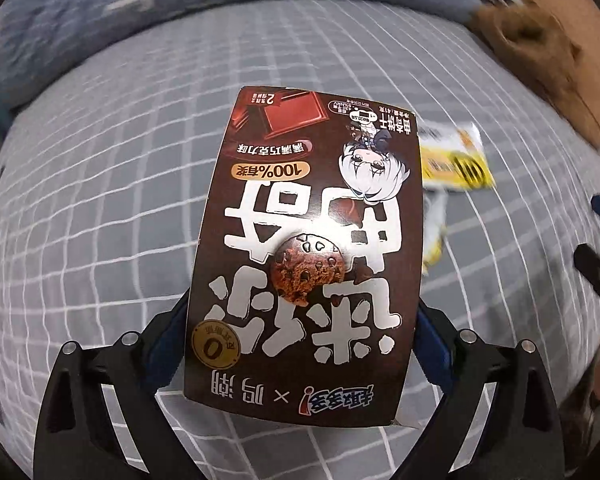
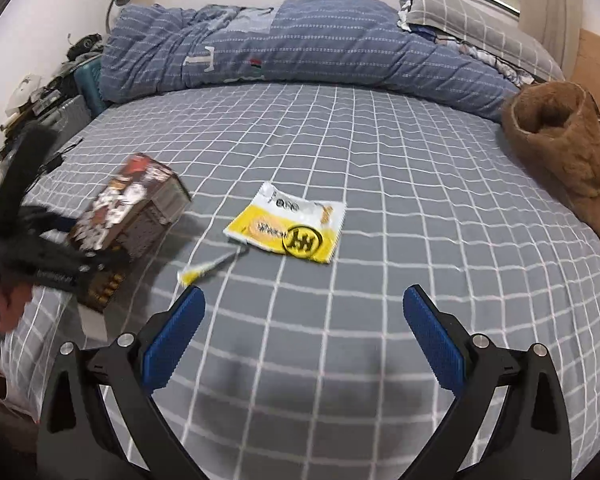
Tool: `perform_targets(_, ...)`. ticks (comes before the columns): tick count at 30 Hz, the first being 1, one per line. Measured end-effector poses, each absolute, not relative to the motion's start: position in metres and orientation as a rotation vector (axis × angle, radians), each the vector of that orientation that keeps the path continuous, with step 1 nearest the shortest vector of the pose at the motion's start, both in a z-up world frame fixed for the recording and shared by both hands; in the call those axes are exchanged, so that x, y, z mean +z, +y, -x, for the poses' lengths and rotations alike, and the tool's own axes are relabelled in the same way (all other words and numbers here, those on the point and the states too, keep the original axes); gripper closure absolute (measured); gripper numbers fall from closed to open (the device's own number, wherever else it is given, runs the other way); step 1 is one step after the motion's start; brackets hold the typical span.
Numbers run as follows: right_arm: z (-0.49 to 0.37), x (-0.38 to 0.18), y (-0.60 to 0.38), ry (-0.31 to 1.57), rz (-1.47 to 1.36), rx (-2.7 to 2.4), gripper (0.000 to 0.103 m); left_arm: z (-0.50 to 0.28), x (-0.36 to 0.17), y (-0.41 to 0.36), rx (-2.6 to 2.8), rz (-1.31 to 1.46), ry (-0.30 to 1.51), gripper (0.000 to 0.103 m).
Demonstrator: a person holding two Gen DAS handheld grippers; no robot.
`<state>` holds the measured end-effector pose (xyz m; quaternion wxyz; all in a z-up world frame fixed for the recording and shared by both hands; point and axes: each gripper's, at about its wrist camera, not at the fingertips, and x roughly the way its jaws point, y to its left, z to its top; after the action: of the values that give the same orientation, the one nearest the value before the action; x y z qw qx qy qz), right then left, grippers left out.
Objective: Collect trash
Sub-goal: 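Grasp the yellow snack wrapper with the right gripper while the left holds the box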
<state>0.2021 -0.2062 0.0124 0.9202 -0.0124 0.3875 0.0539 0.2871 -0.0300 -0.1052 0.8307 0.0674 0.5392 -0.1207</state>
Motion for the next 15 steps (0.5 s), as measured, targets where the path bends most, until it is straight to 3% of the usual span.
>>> perform_targets(15,-0.331,-0.049,-0.182,0.974,-0.128,0.035,0.008,-0.312,-0.114,-0.015,-0.046,-0.025,0.958,0.011)
